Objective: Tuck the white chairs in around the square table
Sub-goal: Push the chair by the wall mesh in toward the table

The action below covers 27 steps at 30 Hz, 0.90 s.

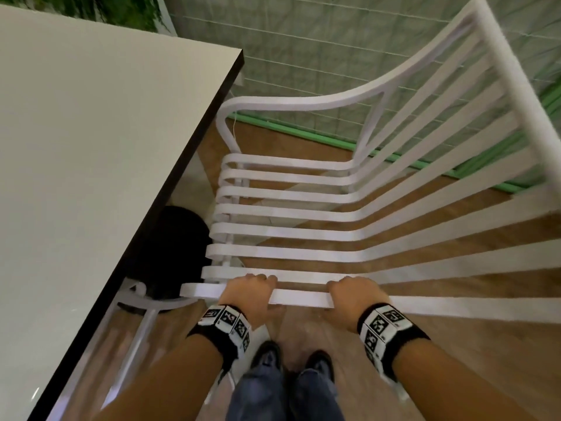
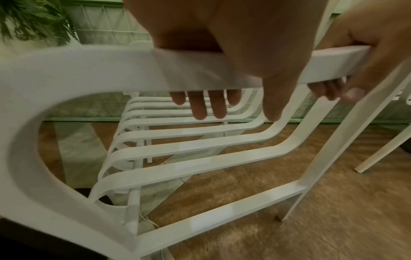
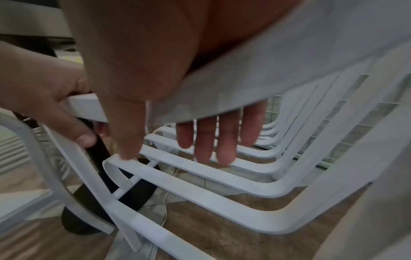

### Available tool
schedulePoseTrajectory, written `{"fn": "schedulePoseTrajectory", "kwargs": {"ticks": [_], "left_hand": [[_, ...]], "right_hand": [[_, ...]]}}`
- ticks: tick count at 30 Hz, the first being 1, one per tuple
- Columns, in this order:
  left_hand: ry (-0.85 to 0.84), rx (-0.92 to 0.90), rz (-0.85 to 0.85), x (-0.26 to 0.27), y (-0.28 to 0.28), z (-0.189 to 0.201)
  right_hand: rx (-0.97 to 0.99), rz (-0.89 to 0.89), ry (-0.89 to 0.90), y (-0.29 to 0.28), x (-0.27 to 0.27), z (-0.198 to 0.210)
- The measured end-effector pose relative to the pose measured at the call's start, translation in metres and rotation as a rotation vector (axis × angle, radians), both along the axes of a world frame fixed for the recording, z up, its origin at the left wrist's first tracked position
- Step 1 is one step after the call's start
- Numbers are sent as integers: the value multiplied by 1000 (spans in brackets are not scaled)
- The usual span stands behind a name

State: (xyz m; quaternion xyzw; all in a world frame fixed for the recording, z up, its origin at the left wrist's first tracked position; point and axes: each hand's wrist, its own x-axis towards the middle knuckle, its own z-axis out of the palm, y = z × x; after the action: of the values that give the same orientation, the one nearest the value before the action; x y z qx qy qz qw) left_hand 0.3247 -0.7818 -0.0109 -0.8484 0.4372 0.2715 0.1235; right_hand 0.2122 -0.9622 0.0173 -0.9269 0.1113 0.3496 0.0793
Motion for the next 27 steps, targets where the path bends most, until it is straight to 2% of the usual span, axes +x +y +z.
{"fn": "schedulePoseTrajectory", "kwargs": {"ticks": [8, 11, 15, 20, 23, 27], "left_hand": [[-11, 77, -171, 20, -3, -6], [-48, 126, -215, 42, 14, -4], [-42, 167, -195, 57, 34, -2], [-50, 127, -154, 60, 45, -1], [-47, 74, -102, 52, 46, 2], [10, -23, -53, 34, 46, 11]], "right_hand": [[-41, -154, 24, 15, 6, -3], [-1, -184, 10, 40, 20, 1], [20, -181, 18, 71, 24, 4], [66, -148, -15, 80, 24, 13], [143, -248, -109, 77, 13, 33], [153, -488, -427, 63, -17, 83]]}}
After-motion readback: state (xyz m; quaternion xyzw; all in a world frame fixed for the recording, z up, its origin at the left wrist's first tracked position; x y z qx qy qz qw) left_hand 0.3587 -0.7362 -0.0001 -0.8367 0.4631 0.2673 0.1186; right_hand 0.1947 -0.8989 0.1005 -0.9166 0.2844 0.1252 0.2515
